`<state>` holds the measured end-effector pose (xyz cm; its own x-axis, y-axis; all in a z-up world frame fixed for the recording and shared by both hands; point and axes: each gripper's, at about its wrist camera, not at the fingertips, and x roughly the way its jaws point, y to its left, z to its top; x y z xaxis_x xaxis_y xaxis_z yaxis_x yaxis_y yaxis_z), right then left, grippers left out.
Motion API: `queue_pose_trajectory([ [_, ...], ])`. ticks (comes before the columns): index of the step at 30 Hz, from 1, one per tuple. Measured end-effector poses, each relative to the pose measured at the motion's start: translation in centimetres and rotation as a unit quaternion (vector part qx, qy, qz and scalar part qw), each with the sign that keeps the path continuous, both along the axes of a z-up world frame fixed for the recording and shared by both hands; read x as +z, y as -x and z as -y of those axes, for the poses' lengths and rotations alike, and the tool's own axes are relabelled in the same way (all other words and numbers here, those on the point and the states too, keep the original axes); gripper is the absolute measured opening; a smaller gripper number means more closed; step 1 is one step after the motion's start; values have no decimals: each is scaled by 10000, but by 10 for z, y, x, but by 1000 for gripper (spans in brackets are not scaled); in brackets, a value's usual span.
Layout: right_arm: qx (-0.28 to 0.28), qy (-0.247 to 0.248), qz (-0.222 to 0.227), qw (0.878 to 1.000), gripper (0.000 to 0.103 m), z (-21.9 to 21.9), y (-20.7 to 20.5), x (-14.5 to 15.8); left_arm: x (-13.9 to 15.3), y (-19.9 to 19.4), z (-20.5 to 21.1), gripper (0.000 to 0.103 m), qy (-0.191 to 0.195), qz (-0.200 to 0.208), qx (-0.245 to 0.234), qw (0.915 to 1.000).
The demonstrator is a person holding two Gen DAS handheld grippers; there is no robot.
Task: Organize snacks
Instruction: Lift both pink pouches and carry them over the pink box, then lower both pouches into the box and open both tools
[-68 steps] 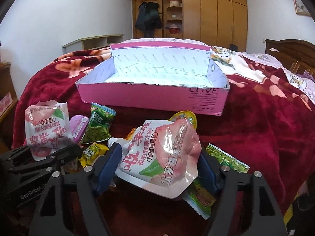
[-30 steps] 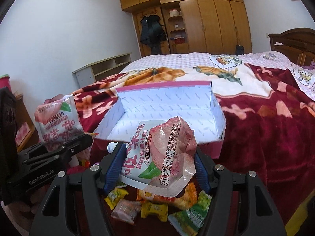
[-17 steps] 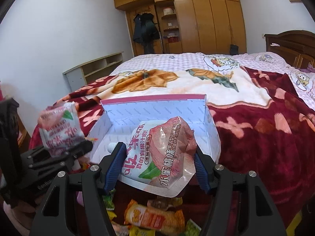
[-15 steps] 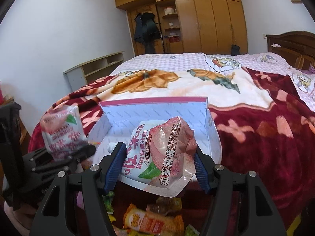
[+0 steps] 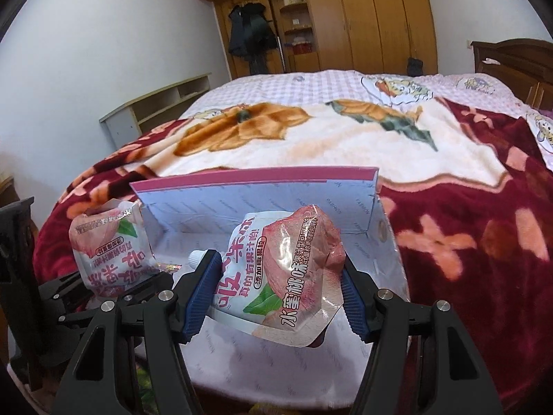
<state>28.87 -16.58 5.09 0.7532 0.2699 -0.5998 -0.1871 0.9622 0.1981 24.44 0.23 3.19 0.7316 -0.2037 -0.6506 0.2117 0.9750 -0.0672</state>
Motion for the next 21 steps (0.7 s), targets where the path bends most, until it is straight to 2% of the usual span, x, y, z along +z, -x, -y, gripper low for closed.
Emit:
queue_pose_trajectory([
  [5,25,-31,-195,9998,66,2,-19,-16,-8,-10,0,46,-1,-40,84,10000],
  [10,26,-61,-266,9996,67,-1,-28,-26,-17,-21,6,47,-237,-120,129,9996],
  [17,-57,-293,-492,9983,67,-1,-34,-38,-19,-27,2,47,-179,-109,190,9996],
  [21,-48,-327,-466,9984,67,-1,-33,-35,-19,-25,2,47,-160,-112,167,9997],
])
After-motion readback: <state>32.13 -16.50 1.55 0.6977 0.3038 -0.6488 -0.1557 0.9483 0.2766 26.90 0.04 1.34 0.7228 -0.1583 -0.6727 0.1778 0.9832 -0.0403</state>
